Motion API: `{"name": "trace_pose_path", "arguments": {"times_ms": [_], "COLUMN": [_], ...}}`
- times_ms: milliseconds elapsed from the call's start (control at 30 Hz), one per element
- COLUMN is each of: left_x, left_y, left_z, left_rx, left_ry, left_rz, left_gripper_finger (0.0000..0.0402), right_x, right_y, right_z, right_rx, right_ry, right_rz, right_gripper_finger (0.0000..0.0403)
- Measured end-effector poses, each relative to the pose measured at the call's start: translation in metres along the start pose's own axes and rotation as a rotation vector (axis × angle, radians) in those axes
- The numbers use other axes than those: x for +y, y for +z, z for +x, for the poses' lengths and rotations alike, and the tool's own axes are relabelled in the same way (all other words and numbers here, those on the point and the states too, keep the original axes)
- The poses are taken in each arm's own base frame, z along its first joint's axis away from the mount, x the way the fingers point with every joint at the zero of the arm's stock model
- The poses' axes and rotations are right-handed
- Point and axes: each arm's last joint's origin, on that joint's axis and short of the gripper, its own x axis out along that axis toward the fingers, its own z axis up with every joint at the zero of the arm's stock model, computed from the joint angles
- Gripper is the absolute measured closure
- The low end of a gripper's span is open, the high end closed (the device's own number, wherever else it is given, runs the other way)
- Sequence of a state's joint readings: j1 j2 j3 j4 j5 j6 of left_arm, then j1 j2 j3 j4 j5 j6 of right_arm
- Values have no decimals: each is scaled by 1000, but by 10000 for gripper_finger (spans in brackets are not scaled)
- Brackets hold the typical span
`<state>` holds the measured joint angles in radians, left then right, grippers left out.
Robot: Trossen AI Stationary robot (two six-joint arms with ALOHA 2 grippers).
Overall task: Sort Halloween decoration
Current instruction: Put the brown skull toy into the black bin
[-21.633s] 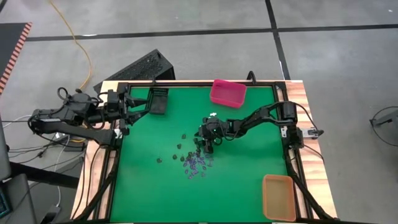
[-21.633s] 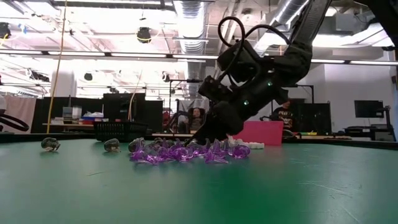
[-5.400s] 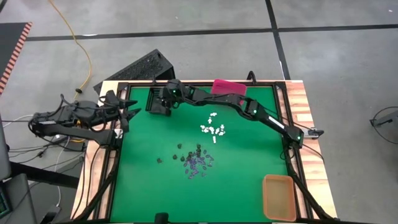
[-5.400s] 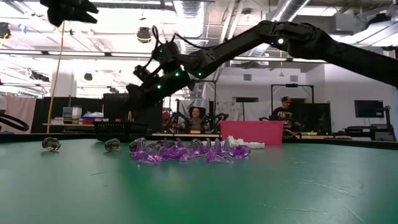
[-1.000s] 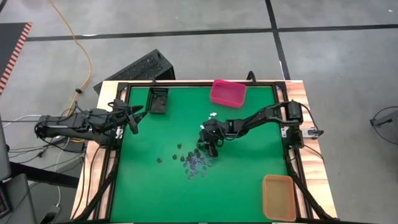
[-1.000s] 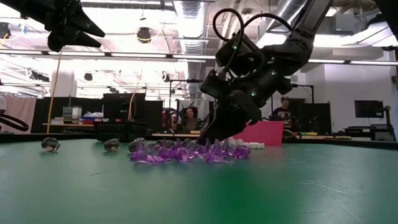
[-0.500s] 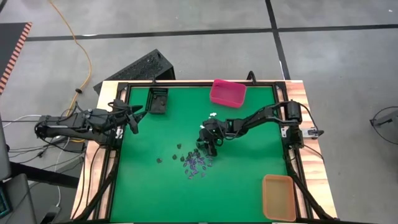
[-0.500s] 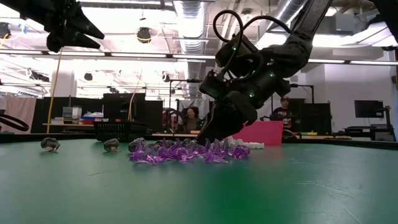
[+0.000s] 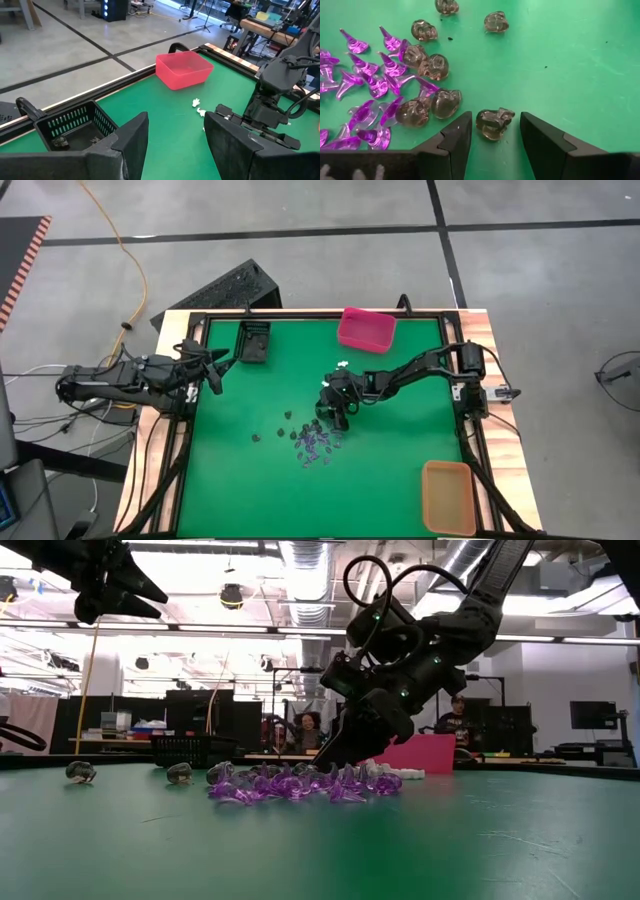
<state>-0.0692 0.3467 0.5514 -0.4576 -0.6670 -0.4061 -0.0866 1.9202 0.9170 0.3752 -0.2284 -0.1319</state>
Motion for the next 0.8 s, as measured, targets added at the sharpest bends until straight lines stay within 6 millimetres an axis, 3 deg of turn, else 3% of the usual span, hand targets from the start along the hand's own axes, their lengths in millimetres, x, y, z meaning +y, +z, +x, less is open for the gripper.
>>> {"name": "trace_pose_path", "arguments": {"times_ms": [433, 800], "left_x": [0, 0], "left_y": [0, 0], "left_z": [0, 0], "left_rx": [0, 0], "left_ry": [0, 2], "left_rz": [-2, -6], "left_gripper_finger": [219, 219], "right_x": [0, -2], "right_y": [0, -4], "right_z": [0, 14], "right_rx": [-1, 19], "right_ry": [-4, 3], "right_rz": [-24, 29], "right_gripper_finger": [228, 233]}}
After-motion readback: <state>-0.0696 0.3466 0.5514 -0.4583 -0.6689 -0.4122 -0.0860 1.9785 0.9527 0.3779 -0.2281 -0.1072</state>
